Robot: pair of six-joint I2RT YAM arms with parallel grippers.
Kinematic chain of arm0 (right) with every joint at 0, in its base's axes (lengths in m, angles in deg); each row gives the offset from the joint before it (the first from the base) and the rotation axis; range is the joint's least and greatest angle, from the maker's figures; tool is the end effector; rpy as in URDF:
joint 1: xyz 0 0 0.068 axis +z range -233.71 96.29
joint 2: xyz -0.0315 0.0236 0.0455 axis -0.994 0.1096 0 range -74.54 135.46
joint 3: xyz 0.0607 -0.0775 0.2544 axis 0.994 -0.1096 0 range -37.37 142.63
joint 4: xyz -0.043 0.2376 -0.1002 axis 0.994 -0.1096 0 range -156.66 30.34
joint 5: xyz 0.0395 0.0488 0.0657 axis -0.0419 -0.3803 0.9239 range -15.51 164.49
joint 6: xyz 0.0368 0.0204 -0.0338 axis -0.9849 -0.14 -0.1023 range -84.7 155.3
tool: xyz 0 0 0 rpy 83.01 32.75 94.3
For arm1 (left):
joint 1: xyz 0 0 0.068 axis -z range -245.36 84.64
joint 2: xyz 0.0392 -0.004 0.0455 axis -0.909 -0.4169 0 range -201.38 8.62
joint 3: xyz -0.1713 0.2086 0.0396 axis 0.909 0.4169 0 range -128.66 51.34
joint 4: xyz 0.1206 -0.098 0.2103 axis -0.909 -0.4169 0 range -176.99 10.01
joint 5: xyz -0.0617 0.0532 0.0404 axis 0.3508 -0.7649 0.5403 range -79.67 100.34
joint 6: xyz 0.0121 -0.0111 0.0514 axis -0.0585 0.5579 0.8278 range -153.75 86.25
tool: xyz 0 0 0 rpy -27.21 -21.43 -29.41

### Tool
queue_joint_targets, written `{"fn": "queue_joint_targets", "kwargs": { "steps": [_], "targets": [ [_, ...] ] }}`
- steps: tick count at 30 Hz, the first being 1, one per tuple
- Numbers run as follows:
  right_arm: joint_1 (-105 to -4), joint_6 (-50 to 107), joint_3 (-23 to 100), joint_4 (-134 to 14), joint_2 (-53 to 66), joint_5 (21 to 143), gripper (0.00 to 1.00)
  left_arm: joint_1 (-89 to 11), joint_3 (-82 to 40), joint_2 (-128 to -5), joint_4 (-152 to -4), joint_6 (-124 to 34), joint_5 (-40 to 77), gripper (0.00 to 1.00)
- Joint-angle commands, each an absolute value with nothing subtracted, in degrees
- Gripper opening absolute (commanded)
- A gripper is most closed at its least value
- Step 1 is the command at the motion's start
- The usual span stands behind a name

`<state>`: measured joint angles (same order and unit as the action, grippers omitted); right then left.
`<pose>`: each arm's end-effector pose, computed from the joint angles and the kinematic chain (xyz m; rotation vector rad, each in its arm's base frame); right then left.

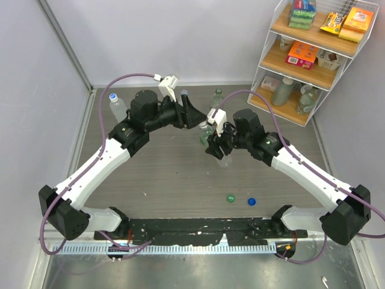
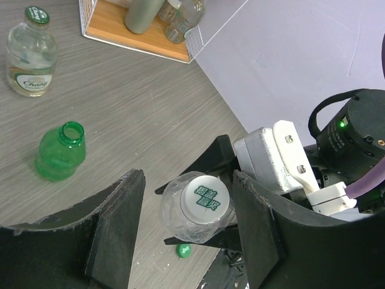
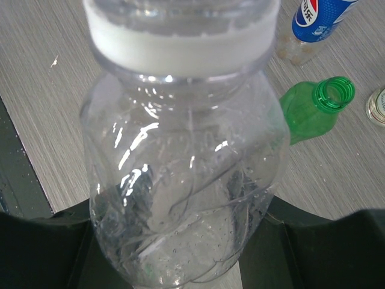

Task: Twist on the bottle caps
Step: Screw the bottle cap onto the plastic bottle.

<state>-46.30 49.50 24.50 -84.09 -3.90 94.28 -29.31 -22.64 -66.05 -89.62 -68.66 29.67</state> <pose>0.2101 0.1758 0.3256 -1.1255 1.8589 0.6051 0.2371 -0.1872 0.4058 0.2860 1.8779 -1.1716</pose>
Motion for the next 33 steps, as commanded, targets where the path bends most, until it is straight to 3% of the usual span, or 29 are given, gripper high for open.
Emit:
{"fn": "queue_joint_targets", "kwargs": {
  "steps": [1,10,33],
  "targets": [
    [-46.0,48.0,27.4,-82.1,-4.0,92.6,0.01,-28.2,-25.4,-67.1,-88.3,-69.0,33.3,0.64],
    [-46.0,47.6,27.5,-82.3,-3.7,91.9,0.01,-27.0,-26.5,-68.5,-88.4,-68.8,33.6,0.50],
    [-45.6,48.0,27.8,-83.4,-2.6,91.1,0.01,-26.6,-25.6,-66.3,-89.0,-68.2,30.4,0.44]
  ]
}}
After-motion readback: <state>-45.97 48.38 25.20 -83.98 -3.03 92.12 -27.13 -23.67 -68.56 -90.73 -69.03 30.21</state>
